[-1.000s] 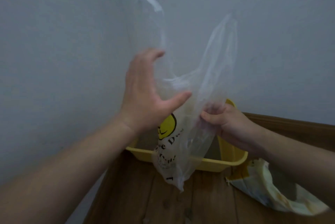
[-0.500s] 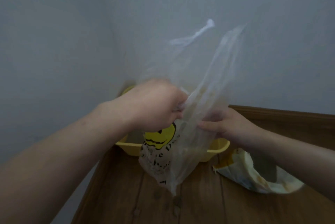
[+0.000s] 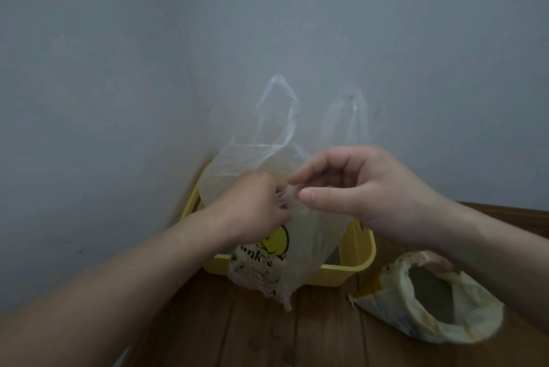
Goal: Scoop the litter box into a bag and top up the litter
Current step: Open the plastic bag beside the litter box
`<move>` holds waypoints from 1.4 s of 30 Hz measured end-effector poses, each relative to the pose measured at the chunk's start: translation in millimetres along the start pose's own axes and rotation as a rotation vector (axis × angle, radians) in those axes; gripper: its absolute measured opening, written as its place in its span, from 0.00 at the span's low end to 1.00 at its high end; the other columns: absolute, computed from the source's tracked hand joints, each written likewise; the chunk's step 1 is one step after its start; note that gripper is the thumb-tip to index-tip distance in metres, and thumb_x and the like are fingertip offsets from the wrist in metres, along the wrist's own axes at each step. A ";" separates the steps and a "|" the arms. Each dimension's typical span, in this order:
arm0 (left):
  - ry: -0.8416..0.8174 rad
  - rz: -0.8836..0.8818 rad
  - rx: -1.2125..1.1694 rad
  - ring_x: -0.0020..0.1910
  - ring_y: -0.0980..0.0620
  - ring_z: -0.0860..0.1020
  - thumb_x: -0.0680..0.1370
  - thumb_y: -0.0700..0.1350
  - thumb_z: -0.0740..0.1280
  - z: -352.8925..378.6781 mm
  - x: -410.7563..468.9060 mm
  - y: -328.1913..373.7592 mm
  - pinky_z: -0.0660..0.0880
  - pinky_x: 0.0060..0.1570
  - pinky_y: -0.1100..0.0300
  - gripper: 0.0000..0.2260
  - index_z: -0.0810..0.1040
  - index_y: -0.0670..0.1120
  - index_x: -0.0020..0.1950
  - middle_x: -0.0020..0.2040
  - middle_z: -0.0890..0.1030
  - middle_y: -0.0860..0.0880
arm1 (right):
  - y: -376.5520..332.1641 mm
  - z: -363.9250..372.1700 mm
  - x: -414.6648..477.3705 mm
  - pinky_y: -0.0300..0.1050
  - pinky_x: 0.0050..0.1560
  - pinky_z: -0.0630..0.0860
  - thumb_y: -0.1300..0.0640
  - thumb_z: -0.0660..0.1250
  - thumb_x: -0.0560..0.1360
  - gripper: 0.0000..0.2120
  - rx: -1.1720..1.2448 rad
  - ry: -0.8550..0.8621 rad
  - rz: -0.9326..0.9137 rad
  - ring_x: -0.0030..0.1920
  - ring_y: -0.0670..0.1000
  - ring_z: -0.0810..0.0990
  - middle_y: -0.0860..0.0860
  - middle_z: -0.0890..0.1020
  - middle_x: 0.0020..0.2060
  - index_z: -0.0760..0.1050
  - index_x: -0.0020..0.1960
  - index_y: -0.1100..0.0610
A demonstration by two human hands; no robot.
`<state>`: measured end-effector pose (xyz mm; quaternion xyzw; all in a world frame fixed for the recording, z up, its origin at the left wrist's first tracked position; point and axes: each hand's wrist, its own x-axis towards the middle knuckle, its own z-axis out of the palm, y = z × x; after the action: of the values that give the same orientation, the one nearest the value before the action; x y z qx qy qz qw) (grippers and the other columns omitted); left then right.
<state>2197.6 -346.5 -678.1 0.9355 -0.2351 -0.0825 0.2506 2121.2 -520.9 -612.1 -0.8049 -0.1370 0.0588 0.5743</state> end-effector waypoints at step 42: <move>-0.168 -0.394 -0.514 0.26 0.52 0.80 0.79 0.38 0.67 -30.0 -30.9 -4.2 0.76 0.25 0.62 0.08 0.75 0.43 0.40 0.29 0.81 0.46 | 27.6 -1.9 -5.0 0.44 0.37 0.77 0.39 0.67 0.73 0.13 -0.994 -0.244 -0.251 0.37 0.42 0.78 0.42 0.81 0.37 0.83 0.45 0.48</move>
<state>2180.4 -315.5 -653.4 0.8592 -0.0411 -0.2627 0.4372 2121.1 -532.4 -637.8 -0.9449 -0.3097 0.0106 0.1060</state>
